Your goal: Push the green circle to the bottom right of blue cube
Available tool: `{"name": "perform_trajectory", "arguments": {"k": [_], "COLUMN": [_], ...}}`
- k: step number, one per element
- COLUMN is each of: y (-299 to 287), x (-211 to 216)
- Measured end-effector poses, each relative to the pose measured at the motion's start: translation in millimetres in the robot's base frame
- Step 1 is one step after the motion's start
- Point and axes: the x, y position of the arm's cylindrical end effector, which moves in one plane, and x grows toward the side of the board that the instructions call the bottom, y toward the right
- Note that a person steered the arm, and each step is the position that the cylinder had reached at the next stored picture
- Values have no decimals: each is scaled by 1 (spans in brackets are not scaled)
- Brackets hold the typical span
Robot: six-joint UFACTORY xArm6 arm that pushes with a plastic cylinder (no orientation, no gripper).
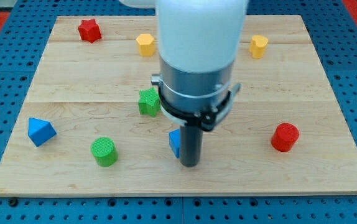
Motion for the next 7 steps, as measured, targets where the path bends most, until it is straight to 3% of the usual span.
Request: {"name": "perform_trajectory", "arguments": {"k": [1,3,4,5,6,7], "y": [-15,-51,-141,-166,-112,-45], "x": [-12,35,44,3,-24,-21]}}
